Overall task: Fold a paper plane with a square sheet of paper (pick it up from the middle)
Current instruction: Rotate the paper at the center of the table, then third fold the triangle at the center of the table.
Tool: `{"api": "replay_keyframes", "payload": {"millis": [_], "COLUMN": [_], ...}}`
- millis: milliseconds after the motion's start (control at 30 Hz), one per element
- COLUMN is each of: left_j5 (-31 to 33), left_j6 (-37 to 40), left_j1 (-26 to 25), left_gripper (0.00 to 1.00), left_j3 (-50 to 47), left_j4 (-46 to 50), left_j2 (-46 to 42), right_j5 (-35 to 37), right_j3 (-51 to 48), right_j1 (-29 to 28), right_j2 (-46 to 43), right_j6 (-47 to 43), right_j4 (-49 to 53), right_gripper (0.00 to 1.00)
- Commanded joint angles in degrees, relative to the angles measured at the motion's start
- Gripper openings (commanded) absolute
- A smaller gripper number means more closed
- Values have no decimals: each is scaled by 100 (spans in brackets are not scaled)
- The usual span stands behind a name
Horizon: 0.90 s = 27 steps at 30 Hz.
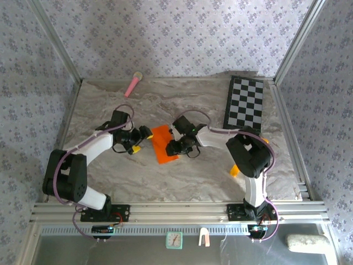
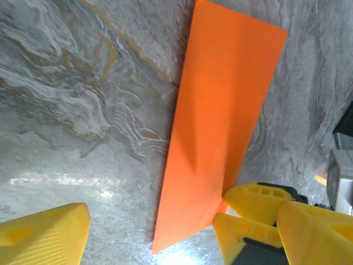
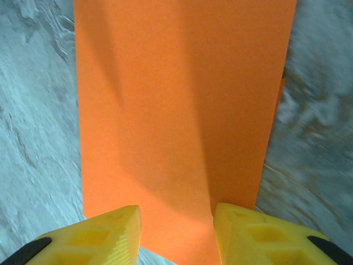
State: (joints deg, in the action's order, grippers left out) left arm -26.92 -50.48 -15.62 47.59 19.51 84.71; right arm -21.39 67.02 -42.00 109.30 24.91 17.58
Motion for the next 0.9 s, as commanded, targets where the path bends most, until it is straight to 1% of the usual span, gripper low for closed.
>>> {"api": "replay_keyframes", "payload": {"millis": [0, 100, 200, 333, 433, 633, 867], "left_j5": [-270, -253, -265, -257, -288, -356, -480], "left_j6": [-22, -162, -357, -682, -841, -1035, -1165], "left_j1": [-204, -362, -530, -761, -861, -1063, -1180], "left_gripper": [87, 85, 83, 76, 69, 56, 45], "left_j3": [-116, -216, -321, -511, -617, -677, -690], "left_j4": [-103, -211, -425, -768, -962, -1245, -1499], "left_j2": [63, 40, 36, 54, 99, 293, 575], "right_j5": [-463, -712, -506, -192, -156, 24, 109], "right_j3": [-233, -320, -283, -148, -78, -117, -285], "right_j1": [170, 265, 288, 295, 297, 293, 301], "right_j2": [-290, -568, -513, -209, -29, 161, 249], "right_j6": [-155, 359, 681, 829, 882, 899, 950], "right_j4": [223, -423, -687, -676, -659, -515, -447], "right_gripper": [41, 41, 41, 39, 36, 35, 32]}}
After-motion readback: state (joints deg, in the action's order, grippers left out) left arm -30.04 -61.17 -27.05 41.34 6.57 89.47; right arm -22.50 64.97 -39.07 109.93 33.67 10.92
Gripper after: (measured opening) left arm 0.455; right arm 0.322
